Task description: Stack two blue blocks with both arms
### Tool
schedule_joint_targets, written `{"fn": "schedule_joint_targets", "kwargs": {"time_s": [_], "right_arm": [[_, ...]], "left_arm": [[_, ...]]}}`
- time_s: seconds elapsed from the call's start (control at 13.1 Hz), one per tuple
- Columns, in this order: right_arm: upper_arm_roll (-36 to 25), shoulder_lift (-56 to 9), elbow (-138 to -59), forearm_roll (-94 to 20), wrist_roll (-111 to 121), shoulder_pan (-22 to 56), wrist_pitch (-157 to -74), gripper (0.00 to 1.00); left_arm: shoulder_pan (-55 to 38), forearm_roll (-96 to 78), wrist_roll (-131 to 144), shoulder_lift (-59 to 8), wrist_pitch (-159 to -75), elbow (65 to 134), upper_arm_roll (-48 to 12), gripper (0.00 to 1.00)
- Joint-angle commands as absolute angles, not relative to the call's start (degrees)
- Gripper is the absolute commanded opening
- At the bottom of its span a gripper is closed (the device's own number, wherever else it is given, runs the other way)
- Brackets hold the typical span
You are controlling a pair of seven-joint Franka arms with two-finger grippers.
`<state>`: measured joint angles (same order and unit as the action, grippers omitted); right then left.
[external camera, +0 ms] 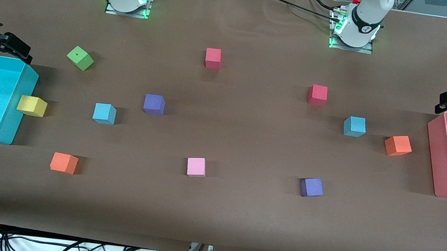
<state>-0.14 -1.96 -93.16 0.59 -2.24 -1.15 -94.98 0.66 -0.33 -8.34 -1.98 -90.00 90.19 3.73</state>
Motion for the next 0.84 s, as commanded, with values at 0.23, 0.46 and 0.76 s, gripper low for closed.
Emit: {"fn": "schedule_joint_targets", "kwargs": {"time_s": [0.23, 0.46, 0.76], "right_arm": [[0.26, -1.32, -93.78, 0.0, -1.76, -1.76, -94.66, 1.0], [0.26, -1.32, -93.78, 0.0, -1.76, -1.76, -94.66, 1.0], [0.26, -1.32, -93.78, 0.09, -1.93, -1.67, -94.66, 1.0]], "left_arm": [[0.97, 1.22, -9.32, -2.72, -88.33, 88.51, 3.78, 1.0], [0.88, 3.43, -9.05, -2.64, -88.15, 88.51, 3.16, 1.0], [0.88, 3.43, -8.88, -2.72, -88.15, 88.51, 3.25, 1.0]]}}
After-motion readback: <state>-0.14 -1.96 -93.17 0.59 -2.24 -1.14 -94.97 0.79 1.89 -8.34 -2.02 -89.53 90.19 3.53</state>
